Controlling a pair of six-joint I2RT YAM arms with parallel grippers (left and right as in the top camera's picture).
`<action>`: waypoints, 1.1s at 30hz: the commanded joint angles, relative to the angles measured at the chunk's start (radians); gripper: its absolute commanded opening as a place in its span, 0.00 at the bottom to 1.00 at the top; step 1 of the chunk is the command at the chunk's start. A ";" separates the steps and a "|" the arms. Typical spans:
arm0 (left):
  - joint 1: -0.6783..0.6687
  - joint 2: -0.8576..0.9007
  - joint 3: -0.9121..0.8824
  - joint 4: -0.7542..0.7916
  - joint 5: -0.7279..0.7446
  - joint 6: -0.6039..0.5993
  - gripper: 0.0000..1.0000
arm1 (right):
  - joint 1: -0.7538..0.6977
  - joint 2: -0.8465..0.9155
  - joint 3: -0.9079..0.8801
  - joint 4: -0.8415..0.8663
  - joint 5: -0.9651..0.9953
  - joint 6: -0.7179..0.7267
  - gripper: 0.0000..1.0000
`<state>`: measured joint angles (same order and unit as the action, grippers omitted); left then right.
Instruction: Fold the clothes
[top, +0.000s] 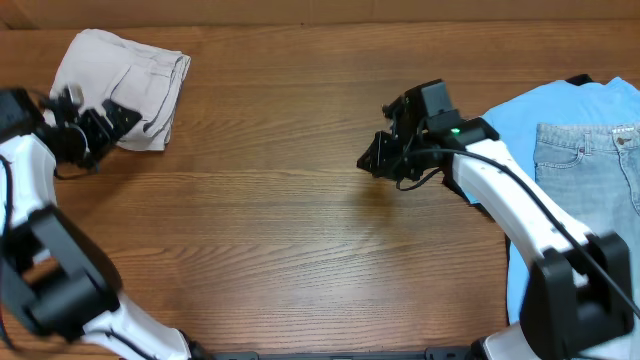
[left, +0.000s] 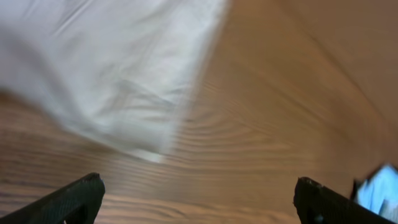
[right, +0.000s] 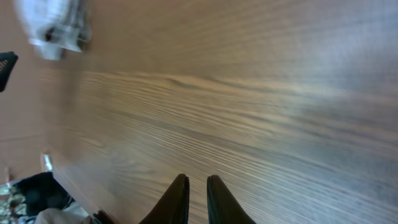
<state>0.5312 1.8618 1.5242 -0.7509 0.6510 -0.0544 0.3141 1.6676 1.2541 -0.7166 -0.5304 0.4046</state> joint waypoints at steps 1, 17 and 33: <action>-0.065 -0.207 0.072 -0.056 0.015 0.220 1.00 | 0.001 -0.159 0.004 0.032 0.009 -0.067 0.17; -0.410 -0.764 0.108 -0.286 -0.306 0.387 1.00 | 0.000 -0.713 0.003 0.124 0.313 -0.241 1.00; -0.410 -0.697 0.108 -0.293 -0.285 0.388 1.00 | -0.002 -0.702 0.003 0.025 0.314 -0.249 1.00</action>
<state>0.1257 1.1461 1.6295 -1.0443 0.3763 0.3180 0.3145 0.9646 1.2545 -0.6823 -0.2310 0.1692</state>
